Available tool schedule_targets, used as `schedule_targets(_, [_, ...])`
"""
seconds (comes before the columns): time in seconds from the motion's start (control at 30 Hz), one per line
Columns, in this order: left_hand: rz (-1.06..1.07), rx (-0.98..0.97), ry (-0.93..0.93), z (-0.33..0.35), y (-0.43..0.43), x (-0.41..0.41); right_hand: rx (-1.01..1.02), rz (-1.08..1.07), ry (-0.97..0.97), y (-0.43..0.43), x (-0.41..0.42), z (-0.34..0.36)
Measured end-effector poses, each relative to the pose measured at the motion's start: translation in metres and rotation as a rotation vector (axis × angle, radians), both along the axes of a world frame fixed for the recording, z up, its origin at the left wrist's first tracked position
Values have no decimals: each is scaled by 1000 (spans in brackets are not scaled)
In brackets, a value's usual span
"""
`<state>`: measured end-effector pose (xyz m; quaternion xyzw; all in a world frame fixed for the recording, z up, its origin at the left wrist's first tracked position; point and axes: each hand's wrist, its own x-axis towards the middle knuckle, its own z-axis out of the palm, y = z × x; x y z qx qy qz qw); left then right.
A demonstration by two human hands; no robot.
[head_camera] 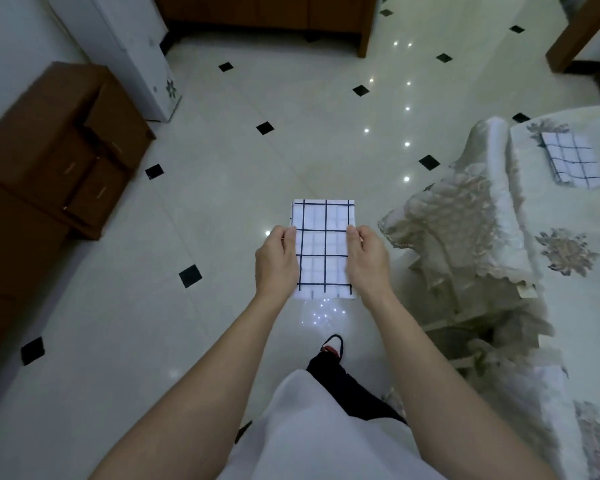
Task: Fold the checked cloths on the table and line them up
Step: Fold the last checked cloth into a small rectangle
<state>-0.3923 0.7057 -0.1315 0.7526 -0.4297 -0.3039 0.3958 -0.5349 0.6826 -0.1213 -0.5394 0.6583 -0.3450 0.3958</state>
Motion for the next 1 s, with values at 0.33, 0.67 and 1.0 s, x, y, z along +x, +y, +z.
schedule_targets(0.33, [-87,-5,-15,13,-186,-21,-38,-106,30,-175,-23,18])
schedule_targets(0.67, [-262,-16,-20,-3,-363,-26,-14,-218,62,-325,-32,-1])
schedule_targets(1.0, [-476,-22,29,4,-579,-25,-13,-433,115,-514,-23,13])
